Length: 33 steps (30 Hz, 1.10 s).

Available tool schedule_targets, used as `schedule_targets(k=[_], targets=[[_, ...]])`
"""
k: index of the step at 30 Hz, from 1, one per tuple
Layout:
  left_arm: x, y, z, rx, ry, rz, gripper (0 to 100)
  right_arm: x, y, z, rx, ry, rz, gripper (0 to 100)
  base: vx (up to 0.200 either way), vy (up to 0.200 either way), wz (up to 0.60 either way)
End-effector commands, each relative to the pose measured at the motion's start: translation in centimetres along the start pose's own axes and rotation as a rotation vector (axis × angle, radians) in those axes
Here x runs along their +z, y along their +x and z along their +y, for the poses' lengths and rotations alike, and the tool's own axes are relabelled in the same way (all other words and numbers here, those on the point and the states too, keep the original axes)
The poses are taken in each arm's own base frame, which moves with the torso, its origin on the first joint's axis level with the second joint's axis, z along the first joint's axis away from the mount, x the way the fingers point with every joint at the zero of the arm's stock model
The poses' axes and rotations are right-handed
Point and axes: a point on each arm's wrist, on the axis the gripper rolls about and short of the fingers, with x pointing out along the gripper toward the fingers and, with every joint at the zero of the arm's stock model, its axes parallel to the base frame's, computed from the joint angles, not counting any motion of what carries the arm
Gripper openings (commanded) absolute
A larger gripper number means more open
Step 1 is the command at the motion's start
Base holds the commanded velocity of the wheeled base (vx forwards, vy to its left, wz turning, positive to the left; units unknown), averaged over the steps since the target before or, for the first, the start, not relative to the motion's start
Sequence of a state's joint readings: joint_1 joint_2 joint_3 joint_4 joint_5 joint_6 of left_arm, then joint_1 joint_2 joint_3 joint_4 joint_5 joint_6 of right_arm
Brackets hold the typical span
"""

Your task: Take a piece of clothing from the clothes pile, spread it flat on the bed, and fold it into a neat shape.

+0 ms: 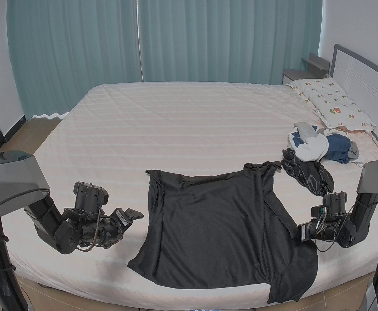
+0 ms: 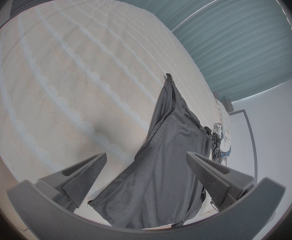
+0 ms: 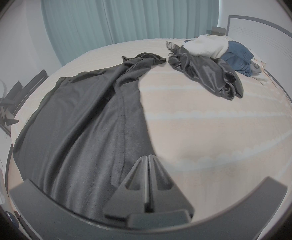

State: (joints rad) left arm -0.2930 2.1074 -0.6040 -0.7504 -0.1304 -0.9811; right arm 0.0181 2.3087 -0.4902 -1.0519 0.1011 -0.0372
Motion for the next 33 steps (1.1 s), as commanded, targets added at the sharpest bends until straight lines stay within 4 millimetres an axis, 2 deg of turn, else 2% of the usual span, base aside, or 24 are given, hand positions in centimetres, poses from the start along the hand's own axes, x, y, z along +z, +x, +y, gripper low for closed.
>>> schedule_targets(k=[1,7,8,17,22,23,33], targets=[[-0.1,0.1,0.1,0.005,0.002,0.003,100,0.5,-0.4,-1.3,-0.027,0.028,-0.028,0,0.000,0.000,0.00],[-0.1,0.0,0.2,0.007,0.001,0.004,100,0.5,-1.6,-1.6,0.036,0.052,-0.036,0,0.000,0.000,0.00],[-0.1,0.0,0.2,0.005,0.002,0.003,100,0.4,-1.8,-1.4,0.051,0.049,-0.039,100,0.000,0.000,0.00],[-0.2,0.2,0.3,0.011,0.003,0.010,100,-0.2,-0.1,0.8,0.080,0.000,-0.039,100,0.000,0.000,0.00],[-0.3,0.4,0.4,0.016,0.002,0.013,100,-0.5,2.0,1.6,0.032,-0.021,-0.024,100,0.000,0.000,0.00],[-0.3,0.4,0.4,0.017,0.001,0.013,100,-0.5,2.4,1.5,0.017,-0.020,-0.023,0,0.000,0.000,0.00],[-0.4,0.5,0.5,0.022,0.002,0.017,100,0.4,1.9,0.3,-0.003,0.088,-0.066,0,0.000,0.000,0.00]])
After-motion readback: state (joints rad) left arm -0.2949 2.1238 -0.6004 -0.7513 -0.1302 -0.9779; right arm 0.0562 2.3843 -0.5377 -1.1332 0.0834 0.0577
